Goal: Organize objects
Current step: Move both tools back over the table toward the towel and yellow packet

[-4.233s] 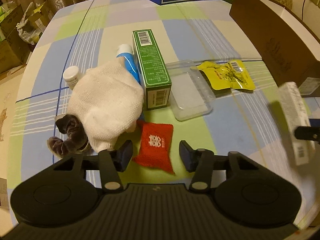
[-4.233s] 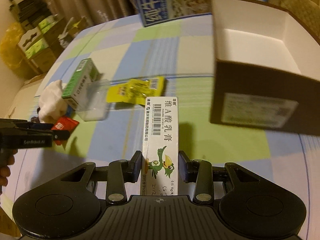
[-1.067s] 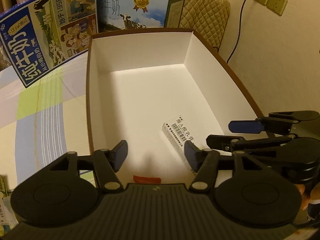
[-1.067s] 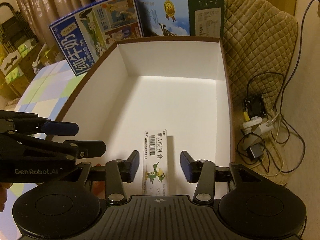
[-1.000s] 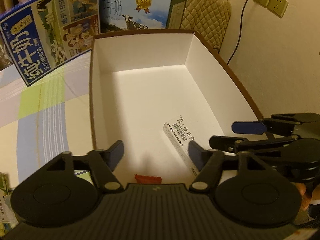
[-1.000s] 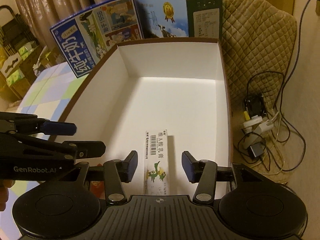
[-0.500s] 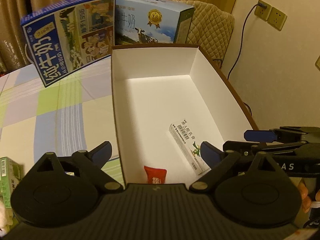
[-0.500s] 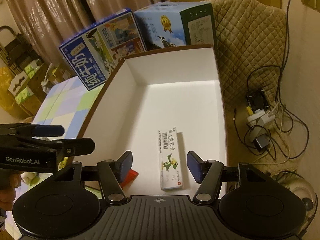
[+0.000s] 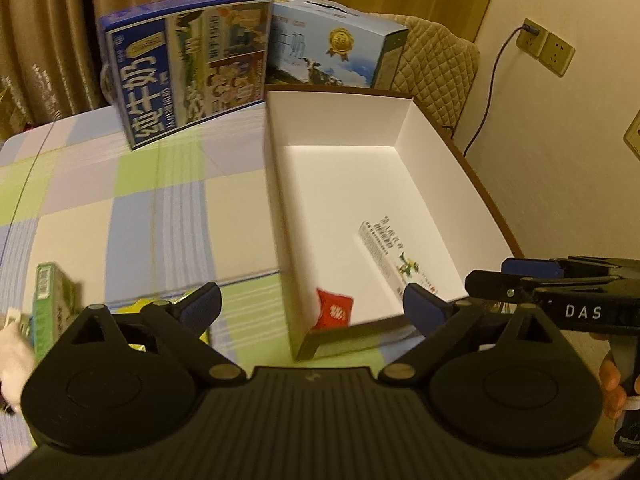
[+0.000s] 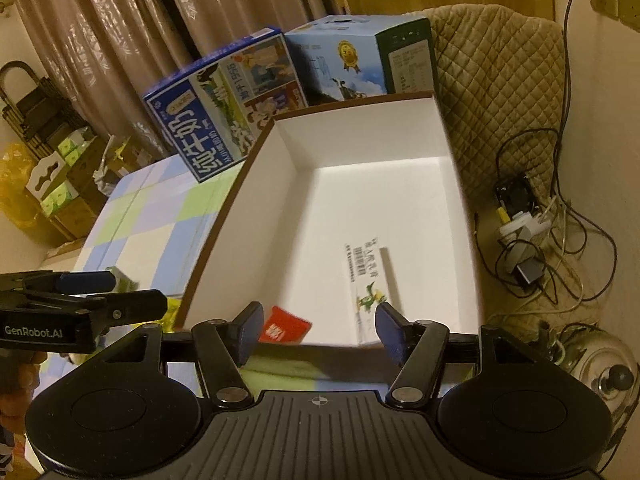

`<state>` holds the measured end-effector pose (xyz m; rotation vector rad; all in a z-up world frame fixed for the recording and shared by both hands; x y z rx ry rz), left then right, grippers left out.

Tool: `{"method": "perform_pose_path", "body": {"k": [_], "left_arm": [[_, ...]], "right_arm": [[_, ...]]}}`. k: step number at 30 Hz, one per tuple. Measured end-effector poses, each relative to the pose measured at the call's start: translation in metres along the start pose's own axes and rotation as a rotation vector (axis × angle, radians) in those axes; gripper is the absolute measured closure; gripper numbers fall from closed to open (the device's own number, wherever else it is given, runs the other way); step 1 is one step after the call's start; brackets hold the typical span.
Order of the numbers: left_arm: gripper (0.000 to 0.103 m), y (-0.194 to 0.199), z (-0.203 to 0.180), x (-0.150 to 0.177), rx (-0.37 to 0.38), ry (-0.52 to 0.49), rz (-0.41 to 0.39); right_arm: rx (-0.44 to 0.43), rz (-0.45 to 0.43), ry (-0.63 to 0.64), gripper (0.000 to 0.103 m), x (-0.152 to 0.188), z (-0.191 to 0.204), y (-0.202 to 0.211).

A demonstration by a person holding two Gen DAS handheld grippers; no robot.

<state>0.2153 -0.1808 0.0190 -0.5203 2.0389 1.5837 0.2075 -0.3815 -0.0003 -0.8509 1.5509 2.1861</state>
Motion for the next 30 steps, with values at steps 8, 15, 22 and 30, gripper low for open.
{"method": "perform_pose_path", "body": {"k": [8, 15, 22, 30], "left_arm": [[0.007, 0.032, 0.042, 0.028, -0.038, 0.056, -0.004], [0.007, 0.057, 0.089, 0.055, -0.088, 0.117, 0.0], [0.007, 0.078, 0.133, 0.076, -0.142, 0.166, -0.009], [0.007, 0.093, 0.185, 0.094, -0.213, 0.218, -0.019]], "right_arm": [[-0.057, 0.029, 0.035, 0.043, 0.019, 0.045, -0.004], [-0.115, 0.059, 0.085, 0.043, 0.034, 0.089, -0.016], [-0.166, 0.084, 0.146, 0.043, 0.05, 0.137, -0.033], [-0.175, 0.099, 0.244, 0.043, 0.064, 0.182, -0.064]]}}
Point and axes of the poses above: each gripper's, at about its wrist camera, not at the fingertips, and y roughly against the way its jaws point, z to its left, x to its underside, the point moved 1 cm from there along -y, roughly the way its jaws point, and after that the axes turned 5 degrees about y, right-handed, at the moved point
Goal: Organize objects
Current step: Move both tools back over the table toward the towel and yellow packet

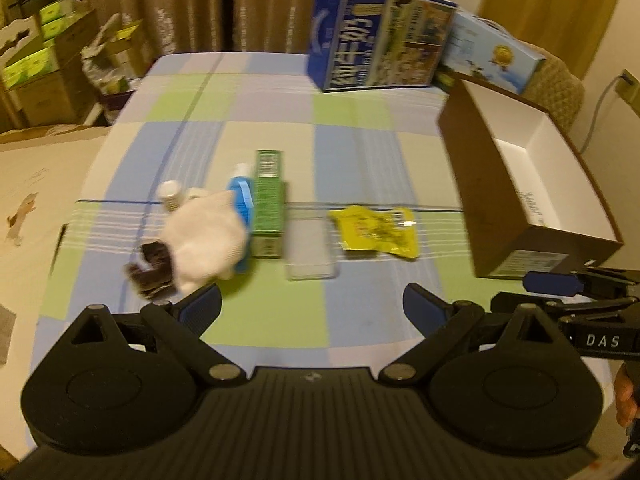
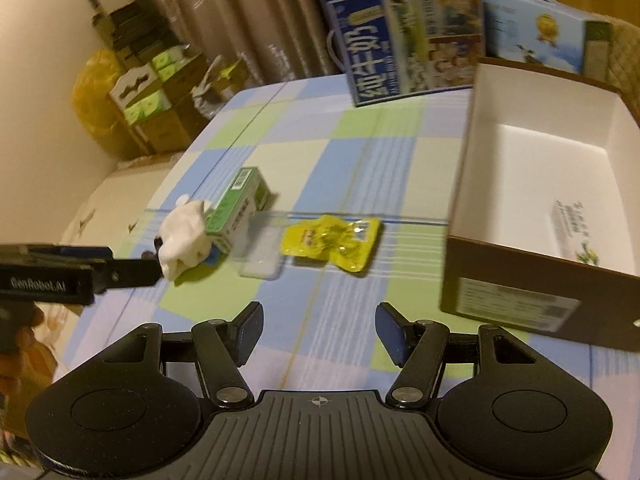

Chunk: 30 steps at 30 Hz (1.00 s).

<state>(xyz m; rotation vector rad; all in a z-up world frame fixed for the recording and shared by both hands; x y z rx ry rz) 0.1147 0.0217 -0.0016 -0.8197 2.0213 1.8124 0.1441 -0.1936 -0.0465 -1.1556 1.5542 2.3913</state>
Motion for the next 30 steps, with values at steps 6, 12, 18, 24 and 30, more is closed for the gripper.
{"method": "perform_pose_path", "body": {"k": [6, 12, 18, 24, 30], "left_arm": [[0.008, -0.01, 0.032, -0.001, -0.046, 0.011, 0.003], [0.008, -0.024, 0.048, -0.005, -0.059, 0.006, 0.017], [0.008, -0.036, 0.055, -0.011, -0.062, -0.009, 0.022], [0.008, -0.045, 0.062, -0.016, -0.057, -0.013, 0.027], [0.008, -0.055, 0.065, -0.02, -0.061, -0.022, 0.032]], "right_arm": [[0.002, 0.022, 0.026, 0.043, 0.001, 0.015, -0.025], [0.03, 0.029, 0.055, 0.043, -0.001, 0.022, -0.045], [0.049, 0.035, 0.063, 0.043, -0.007, 0.024, -0.059], [0.061, 0.033, 0.068, 0.043, -0.014, 0.025, -0.068], [0.069, 0.036, 0.068, 0.043, -0.02, 0.023, -0.076]]}}
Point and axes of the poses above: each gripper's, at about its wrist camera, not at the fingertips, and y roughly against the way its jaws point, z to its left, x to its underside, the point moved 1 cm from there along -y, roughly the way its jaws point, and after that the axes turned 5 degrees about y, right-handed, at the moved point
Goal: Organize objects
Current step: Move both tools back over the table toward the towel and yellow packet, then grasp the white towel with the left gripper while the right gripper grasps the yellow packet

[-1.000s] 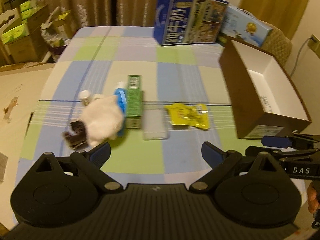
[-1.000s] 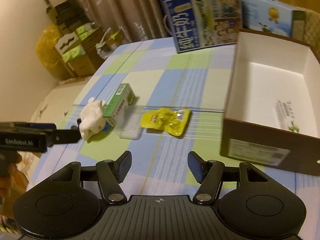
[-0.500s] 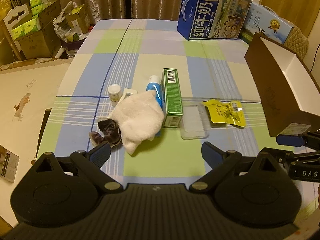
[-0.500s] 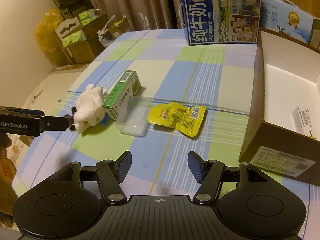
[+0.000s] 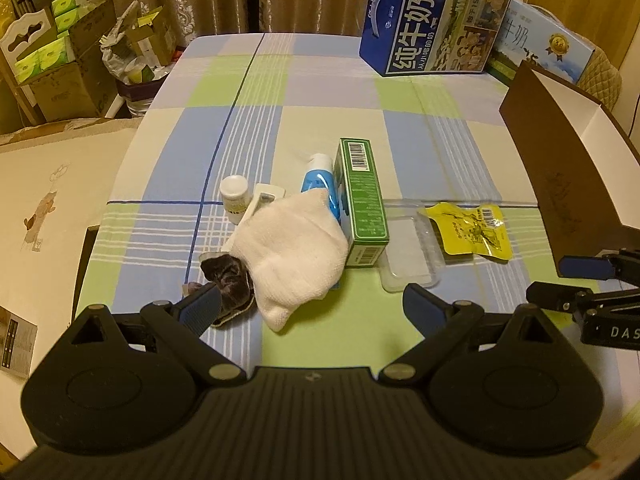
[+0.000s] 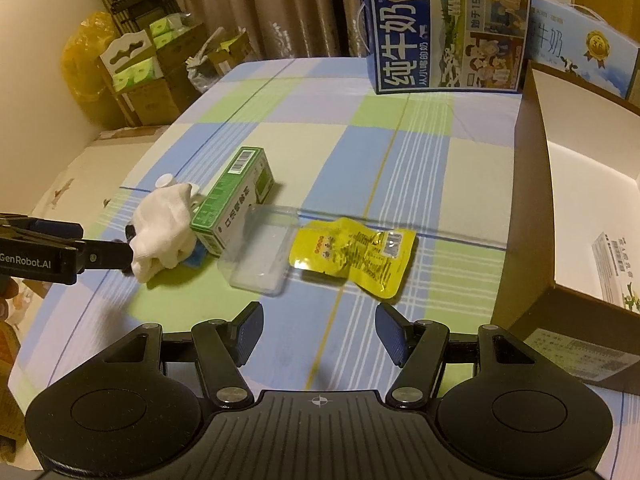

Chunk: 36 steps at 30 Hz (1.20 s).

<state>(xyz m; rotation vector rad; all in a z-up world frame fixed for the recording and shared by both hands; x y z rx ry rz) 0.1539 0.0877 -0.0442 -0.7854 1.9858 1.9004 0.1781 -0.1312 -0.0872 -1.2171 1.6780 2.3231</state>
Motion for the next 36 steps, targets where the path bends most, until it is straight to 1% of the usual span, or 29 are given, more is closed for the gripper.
{"method": "perform_pose_path", "body": {"k": [5, 8, 15, 19, 26, 29, 30, 31, 33, 34, 35, 36], "left_arm": [[0.008, -0.008, -0.001, -0.004, -0.006, -0.023, -0.004], [0.008, -0.014, -0.002, -0.006, -0.014, -0.053, -0.018], [0.008, -0.04, -0.005, -0.008, -0.058, -0.154, -0.044], [0.008, -0.053, -0.009, -0.01, -0.054, -0.199, -0.053], [0.008, -0.075, -0.018, -0.007, -0.068, -0.338, -0.066], [0.013, -0.082, -0.021, -0.004, -0.085, -0.393, -0.075], [0.017, -0.084, -0.021, -0.003, -0.089, -0.406, -0.076], [0.029, -0.084, -0.021, -0.003, -0.096, -0.417, -0.083], [0.036, -0.083, -0.021, -0.002, -0.095, -0.431, -0.095], [0.041, -0.081, -0.02, -0.002, -0.086, -0.431, -0.1], [0.043, -0.079, -0.019, -0.002, -0.079, -0.432, -0.106], [0.048, -0.077, -0.019, 0.0, -0.079, -0.439, -0.116]], "right_arm": [[0.005, 0.003, -0.008, 0.043, -0.003, -0.003, -0.005], [0.007, 0.008, -0.014, 0.043, -0.004, -0.005, -0.008], [0.013, 0.019, -0.034, 0.043, -0.004, -0.01, -0.012], [0.02, 0.027, -0.045, 0.044, -0.004, -0.014, -0.015], [0.021, 0.04, -0.051, 0.044, -0.004, -0.018, -0.021], [0.02, 0.041, -0.047, 0.044, -0.005, -0.018, -0.024], [0.02, 0.042, -0.045, 0.044, -0.005, -0.018, -0.026], [0.019, 0.041, -0.043, 0.044, -0.005, -0.018, -0.027], [0.016, 0.042, -0.036, 0.044, -0.005, -0.017, -0.031], [0.015, 0.042, -0.03, 0.044, -0.005, -0.016, -0.033], [0.016, 0.042, -0.023, 0.044, -0.005, -0.016, -0.034], [0.019, 0.041, -0.01, 0.044, -0.005, -0.014, -0.037]]}}
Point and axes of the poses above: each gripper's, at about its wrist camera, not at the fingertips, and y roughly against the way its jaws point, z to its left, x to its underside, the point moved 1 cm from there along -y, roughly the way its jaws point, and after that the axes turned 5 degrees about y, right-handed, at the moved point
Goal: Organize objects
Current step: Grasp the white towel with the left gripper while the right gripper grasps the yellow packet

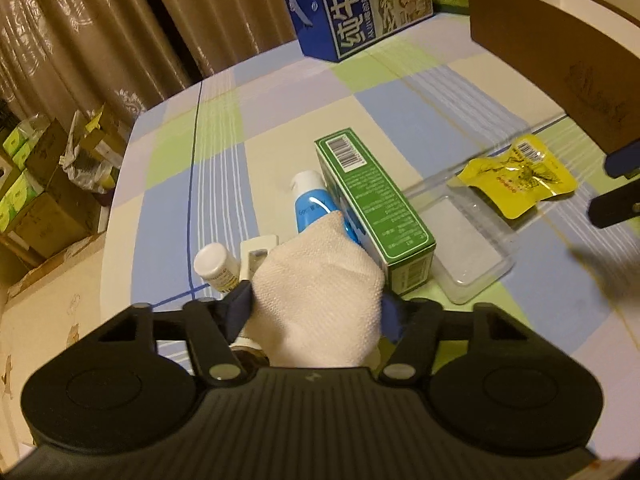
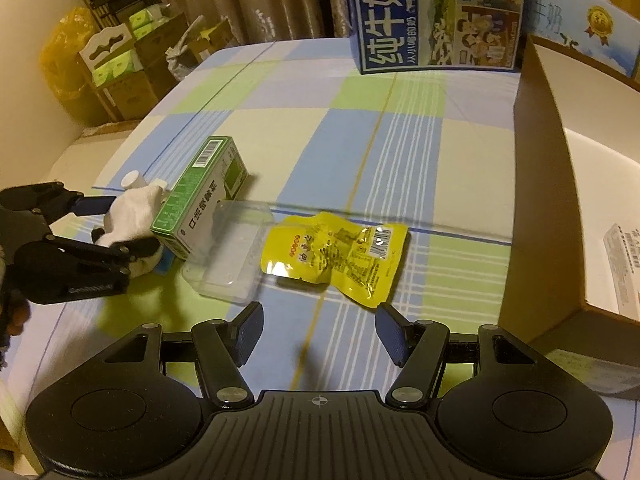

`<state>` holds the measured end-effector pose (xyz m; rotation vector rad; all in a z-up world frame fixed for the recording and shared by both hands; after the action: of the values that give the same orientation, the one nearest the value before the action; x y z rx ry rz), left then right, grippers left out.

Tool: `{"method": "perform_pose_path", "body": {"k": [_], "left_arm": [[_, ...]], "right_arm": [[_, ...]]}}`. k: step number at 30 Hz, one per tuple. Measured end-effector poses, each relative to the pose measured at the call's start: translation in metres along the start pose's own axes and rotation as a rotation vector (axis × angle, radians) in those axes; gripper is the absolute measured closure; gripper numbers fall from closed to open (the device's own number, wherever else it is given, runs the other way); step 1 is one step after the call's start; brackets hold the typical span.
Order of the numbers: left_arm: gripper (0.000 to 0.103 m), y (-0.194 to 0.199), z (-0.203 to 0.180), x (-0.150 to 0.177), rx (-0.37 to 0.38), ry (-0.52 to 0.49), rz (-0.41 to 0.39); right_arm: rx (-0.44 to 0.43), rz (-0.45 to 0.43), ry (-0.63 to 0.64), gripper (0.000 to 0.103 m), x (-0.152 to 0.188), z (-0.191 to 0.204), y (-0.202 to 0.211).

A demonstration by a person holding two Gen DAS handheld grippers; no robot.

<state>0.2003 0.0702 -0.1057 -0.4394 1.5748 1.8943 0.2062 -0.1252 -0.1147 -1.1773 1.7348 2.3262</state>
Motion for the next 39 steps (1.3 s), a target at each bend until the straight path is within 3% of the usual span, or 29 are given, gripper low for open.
{"method": "perform_pose_path", "body": {"k": [3, 6, 15, 21, 27, 30, 35, 39], "left_arm": [[0.062, 0.007, 0.0, 0.001, -0.003, -0.012, -0.014], [0.068, 0.018, 0.007, -0.003, 0.017, 0.046, -0.028], [0.069, 0.042, 0.055, -0.023, 0.112, 0.388, -0.06], [0.069, 0.038, 0.066, -0.02, 0.115, 0.456, -0.025], [0.069, 0.028, 0.069, -0.017, 0.111, 0.514, 0.015], [0.069, 0.028, 0.069, -0.017, 0.109, 0.522, 0.02], [0.069, 0.03, 0.068, -0.017, 0.106, 0.527, 0.021], [0.069, 0.032, 0.065, -0.018, 0.111, 0.521, 0.024]], "right_arm": [[0.002, -0.005, 0.043, 0.044, 0.0, 0.005, -0.006], [0.008, -0.011, 0.104, 0.044, -0.001, 0.011, -0.013], [0.109, -0.051, 0.353, 0.043, -0.003, 0.027, -0.045], [0.146, -0.072, 0.446, 0.044, 0.001, 0.034, -0.065], [0.154, -0.119, 0.451, 0.045, -0.001, 0.03, -0.076], [0.145, -0.129, 0.435, 0.06, -0.002, 0.027, -0.076], [0.152, -0.155, 0.411, 0.073, -0.002, 0.027, -0.068], [0.132, -0.183, 0.303, 0.084, -0.01, 0.017, -0.051]]}}
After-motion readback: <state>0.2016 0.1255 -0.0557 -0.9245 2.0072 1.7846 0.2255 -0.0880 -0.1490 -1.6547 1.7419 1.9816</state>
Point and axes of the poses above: each gripper's, at about its wrist camera, not at the fingertips, and y roughly against the way its jaws point, z to its left, x to its underside, the point moved 1 cm from there along -y, roughly the way its jaws point, and after that the axes turned 5 degrees about y, right-handed, at the moved point
